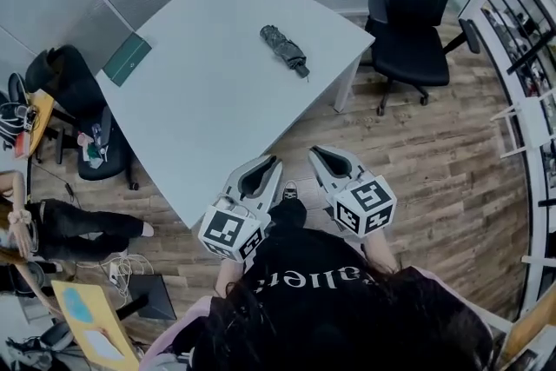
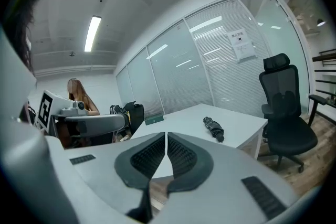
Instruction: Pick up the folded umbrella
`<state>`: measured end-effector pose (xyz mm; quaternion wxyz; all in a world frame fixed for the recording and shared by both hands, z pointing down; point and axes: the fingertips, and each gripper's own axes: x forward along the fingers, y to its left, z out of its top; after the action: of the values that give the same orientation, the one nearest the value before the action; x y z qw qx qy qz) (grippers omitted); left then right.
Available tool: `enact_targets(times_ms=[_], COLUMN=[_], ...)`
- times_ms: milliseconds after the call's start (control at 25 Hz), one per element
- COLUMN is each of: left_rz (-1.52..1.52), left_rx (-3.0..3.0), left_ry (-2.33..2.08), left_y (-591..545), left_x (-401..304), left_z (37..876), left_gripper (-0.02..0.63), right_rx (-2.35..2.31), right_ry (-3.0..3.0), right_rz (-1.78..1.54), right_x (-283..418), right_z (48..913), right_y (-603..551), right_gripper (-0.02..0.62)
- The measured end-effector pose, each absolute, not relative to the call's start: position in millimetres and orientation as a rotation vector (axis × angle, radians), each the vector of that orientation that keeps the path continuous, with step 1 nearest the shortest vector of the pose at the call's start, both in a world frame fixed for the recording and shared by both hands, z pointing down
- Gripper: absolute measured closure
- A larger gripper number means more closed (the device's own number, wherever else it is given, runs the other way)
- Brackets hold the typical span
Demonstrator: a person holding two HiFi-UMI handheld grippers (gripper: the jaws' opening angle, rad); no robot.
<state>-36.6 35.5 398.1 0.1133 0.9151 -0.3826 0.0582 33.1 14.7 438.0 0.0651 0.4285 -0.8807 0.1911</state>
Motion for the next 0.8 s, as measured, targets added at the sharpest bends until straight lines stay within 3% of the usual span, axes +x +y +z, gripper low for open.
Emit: enact_targets(times_ms=[800], left_rz=[0.133], left_rx=[2.674], left_ry=[-1.042], left_y=[-140], left_x=[-68], left_z=[409], left_gripper=[0.549], right_rx=[1.352], right_ry=[-2.579], right_rz=[0.674], right_x=[10], right_z=[448], right_y=[-143], right_gripper=[0.568])
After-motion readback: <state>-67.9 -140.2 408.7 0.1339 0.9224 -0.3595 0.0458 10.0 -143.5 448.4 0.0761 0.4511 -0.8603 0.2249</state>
